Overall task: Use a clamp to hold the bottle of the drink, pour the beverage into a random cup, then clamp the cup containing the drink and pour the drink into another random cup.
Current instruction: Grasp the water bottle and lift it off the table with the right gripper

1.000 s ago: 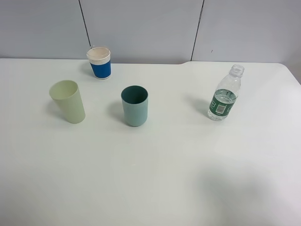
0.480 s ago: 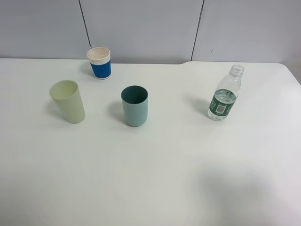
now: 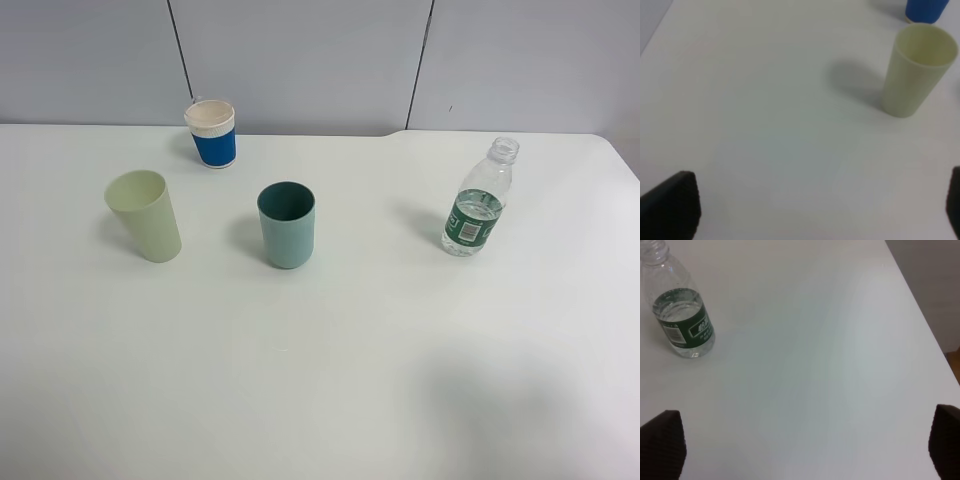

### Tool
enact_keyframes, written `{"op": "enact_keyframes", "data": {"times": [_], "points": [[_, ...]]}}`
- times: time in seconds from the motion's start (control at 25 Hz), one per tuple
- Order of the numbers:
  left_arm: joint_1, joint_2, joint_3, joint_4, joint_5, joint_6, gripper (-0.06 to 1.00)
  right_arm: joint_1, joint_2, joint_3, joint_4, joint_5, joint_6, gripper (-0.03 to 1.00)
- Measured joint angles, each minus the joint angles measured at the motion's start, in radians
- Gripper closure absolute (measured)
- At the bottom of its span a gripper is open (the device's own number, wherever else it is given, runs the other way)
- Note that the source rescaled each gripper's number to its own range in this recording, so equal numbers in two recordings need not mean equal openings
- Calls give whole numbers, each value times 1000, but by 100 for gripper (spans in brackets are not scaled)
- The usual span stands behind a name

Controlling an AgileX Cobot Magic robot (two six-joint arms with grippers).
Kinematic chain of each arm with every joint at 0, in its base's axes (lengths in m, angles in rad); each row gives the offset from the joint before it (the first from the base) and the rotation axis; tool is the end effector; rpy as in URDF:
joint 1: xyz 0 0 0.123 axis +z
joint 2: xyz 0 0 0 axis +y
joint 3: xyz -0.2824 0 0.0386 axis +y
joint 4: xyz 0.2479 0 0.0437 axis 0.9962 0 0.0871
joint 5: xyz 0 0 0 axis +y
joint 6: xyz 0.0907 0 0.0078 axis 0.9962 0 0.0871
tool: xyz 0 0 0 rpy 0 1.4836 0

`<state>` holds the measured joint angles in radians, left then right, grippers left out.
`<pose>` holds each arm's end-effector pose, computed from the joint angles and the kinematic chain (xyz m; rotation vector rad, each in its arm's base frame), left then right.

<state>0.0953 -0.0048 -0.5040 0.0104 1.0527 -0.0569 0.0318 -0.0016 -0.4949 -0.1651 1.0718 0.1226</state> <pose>-0.0058 0.0003 0.2789 -0.1546 2.0217 0.0367 -0.0051 -0.0133 0.2758 0.1014 2.0467 -0.1020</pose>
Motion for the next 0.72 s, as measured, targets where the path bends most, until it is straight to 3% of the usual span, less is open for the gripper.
{"op": "enact_keyframes", "data": {"times": [0.72], "points": [[0,0,0,0,0,0,-6,0,0,0,0,0,0,3]]}}
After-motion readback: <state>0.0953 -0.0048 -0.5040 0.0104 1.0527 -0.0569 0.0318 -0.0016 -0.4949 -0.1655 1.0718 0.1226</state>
